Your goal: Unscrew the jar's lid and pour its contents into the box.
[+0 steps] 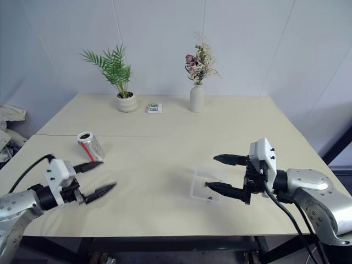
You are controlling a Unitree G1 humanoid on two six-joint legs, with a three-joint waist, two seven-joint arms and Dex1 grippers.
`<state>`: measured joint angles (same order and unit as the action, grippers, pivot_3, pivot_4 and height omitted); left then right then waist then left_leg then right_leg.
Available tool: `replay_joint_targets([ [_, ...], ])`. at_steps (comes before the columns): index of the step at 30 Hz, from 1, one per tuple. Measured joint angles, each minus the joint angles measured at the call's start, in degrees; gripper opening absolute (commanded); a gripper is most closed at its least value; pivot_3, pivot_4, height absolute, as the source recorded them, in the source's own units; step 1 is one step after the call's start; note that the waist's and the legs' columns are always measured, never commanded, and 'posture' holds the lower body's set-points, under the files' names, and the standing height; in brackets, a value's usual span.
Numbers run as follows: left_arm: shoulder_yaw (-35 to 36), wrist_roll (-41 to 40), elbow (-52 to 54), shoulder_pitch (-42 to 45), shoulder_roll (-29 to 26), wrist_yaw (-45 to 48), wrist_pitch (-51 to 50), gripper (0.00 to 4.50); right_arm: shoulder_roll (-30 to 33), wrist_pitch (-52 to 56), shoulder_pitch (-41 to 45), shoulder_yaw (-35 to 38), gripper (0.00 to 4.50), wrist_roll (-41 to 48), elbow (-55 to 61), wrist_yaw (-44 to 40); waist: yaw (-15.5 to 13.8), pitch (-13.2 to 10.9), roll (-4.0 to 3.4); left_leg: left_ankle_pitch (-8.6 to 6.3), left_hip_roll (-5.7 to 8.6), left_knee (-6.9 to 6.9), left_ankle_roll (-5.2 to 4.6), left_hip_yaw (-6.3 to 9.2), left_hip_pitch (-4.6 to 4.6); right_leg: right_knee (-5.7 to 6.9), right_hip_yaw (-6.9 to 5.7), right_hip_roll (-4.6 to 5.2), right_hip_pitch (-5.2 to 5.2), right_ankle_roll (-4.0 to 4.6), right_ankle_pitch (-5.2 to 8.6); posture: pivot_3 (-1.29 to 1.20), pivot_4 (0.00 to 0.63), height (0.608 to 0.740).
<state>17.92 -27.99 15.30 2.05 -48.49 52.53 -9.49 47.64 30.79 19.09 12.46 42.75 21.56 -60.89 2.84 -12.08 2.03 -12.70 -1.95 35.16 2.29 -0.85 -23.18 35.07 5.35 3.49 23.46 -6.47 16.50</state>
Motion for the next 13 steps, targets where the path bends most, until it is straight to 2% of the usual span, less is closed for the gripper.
replay_joint_targets([
  [8,0.31,-1.11,-0.13,0.38,-2.10,5.60,-1.58,4.49,1.13,-5.09,1.43,-1.29,4.50,-4.44,-6.38,-5.58,0.52,-0.01,-0.01,-0.03,-0.05,-0.06,-0.01,0.00,-0.05,-0.01,0.00,-0.13,0.11,-0.05,0.01,0.00,0.150,0.740],
  [13,0.34,-0.90,-0.23,0.41,-2.04,5.73,-1.55,4.49,1.06,-5.96,2.44,-1.47,4.50,-5.11,-7.50,-6.25,0.45,-0.01,0.00,-0.03,-0.06,-0.03,-0.01,0.02,-0.05,0.00,0.00,-0.15,0.10,-0.05,0.00,0.00,0.150,0.740],
])
